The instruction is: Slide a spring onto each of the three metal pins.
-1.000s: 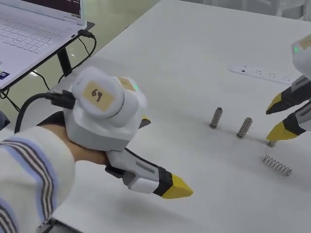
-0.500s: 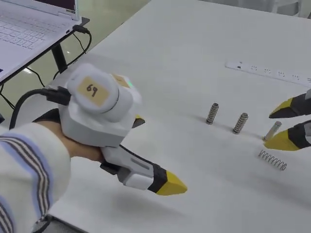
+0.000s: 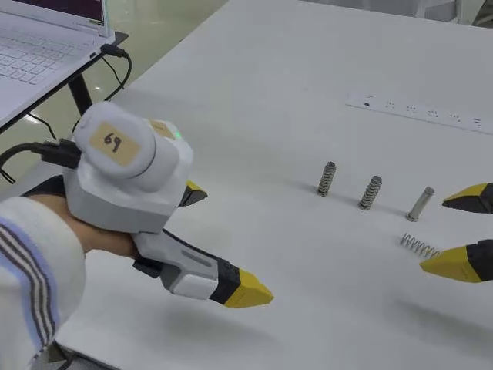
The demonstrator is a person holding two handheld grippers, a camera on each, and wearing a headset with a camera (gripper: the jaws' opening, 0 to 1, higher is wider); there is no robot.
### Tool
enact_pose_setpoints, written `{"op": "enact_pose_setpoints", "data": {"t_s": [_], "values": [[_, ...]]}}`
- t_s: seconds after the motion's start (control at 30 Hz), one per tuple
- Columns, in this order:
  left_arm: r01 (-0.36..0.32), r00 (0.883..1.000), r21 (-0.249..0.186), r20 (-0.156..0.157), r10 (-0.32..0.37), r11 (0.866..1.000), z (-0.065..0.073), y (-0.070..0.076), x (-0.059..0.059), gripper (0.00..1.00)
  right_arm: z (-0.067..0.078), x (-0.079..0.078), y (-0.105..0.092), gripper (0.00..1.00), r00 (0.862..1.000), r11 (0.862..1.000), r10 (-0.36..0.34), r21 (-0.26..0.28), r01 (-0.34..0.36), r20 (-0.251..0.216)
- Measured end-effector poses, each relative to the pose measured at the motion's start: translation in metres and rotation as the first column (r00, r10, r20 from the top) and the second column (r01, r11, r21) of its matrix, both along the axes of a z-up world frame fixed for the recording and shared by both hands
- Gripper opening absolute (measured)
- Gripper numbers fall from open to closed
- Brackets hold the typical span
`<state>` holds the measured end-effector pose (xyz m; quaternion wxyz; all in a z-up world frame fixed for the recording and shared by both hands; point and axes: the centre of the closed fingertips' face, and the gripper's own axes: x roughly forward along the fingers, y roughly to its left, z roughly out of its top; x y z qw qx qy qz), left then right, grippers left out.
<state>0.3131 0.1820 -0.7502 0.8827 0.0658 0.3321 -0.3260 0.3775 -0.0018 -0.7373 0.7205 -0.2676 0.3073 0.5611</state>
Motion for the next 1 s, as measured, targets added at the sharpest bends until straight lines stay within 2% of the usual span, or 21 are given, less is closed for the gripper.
{"op": "enact_pose_setpoints", "data": {"t_s": [0.27, 0.37, 0.47, 0.8, 1.0], "values": [[0.008, 1.0, -0.002, -0.006, -0.008, 1.0, -0.001, 0.0, -0.003, 0.94, 0.001, -0.007, -0.01, 0.68, 0.995, 0.993, -0.1, 0.069, 0.101, -0.019], [0.003, 1.0, -0.004, -0.007, -0.003, 1.0, 0.0, 0.002, -0.004, 0.94, 0.001, -0.011, -0.014, 0.7, 0.988, 0.981, -0.149, 0.116, 0.154, -0.05], [0.0, 1.0, -0.006, -0.009, 0.0, 1.0, 0.0, 0.003, -0.004, 0.94, -0.001, -0.013, -0.015, 0.71, 0.982, 0.973, -0.177, 0.14, 0.184, -0.059], [-0.013, 1.0, -0.015, -0.021, 0.013, 1.0, -0.001, 0.008, -0.006, 0.94, -0.007, -0.023, -0.022, 0.8, 0.965, 0.947, -0.245, 0.19, 0.258, -0.09], [-0.036, 0.999, -0.012, -0.023, 0.036, 0.999, -0.004, 0.014, -0.004, 0.94, -0.009, -0.023, -0.031, 0.88, 0.945, 0.918, -0.308, 0.227, 0.325, -0.109]]}}
